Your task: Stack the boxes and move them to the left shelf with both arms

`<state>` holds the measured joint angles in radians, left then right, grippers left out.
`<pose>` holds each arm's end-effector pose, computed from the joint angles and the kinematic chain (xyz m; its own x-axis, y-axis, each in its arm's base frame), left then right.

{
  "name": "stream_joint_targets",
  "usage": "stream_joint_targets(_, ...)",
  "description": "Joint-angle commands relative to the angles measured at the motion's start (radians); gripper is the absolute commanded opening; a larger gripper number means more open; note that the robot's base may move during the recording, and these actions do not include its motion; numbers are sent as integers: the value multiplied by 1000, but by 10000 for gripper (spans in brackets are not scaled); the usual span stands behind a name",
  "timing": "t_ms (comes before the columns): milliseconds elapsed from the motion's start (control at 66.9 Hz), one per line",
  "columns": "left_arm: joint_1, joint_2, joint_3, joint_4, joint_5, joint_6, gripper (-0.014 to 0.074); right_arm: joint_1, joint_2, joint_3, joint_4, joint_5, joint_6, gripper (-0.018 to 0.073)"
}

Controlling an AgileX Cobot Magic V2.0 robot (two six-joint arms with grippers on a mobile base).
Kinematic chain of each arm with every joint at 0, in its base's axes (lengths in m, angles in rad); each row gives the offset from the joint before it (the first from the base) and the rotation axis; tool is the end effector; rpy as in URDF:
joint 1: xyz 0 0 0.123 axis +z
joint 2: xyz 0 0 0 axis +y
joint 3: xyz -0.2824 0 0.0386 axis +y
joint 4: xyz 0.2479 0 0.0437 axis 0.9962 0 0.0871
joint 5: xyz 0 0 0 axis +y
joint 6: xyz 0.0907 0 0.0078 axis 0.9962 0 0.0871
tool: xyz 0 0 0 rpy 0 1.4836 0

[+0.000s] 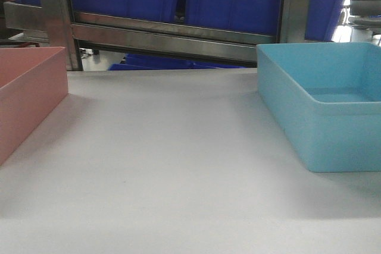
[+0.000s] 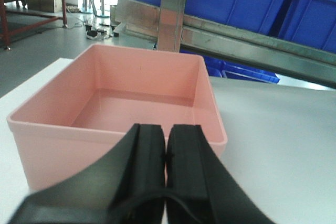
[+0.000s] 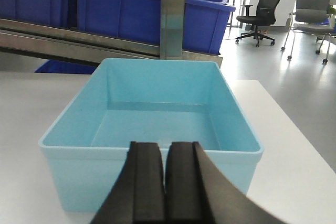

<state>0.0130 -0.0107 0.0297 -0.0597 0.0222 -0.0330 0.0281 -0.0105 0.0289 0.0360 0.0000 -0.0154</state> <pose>0.0568 0.0006 0.2016 0.0469 -0.0920 -0.9947 -0.0074 0.9957 -0.0924 0.0567 0.0016 0.2039 0.0681 0.0225 -0.9974 -0.0295 0.9994 0.0205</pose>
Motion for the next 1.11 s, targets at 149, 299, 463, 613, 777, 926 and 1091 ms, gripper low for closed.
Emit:
stream_joint_targets(149,2,-14,30,-9,-273,-5,-3,-6,-20,-18,-7,-95,-7,52)
stream_joint_targets(299,2,37,-71,-8,-266,-3,-2,-6,-20,-18,-7,-95,-7,52)
stream_joint_targets(463,2,215,-333,80,-57,-3,-2,-6,-20,-18,-7,-95,-7,52)
stream_joint_targets(613,2,472,-613,96,139,-3,1,-6,-20,-18,-7,-95,-7,52)
stream_joint_targets(777,0,760,-865,96,311,-3,2,-6,-20,-18,-7,-95,-7,52)
stream_joint_targets(926,0,979,-1072,105,486,4,143,-6,-20,-18,-7,-95,-7,52)
stream_joint_targets(1091,7,1177,-1228,128,597,20,461,-6,-20,-18,-7,-95,-7,52)
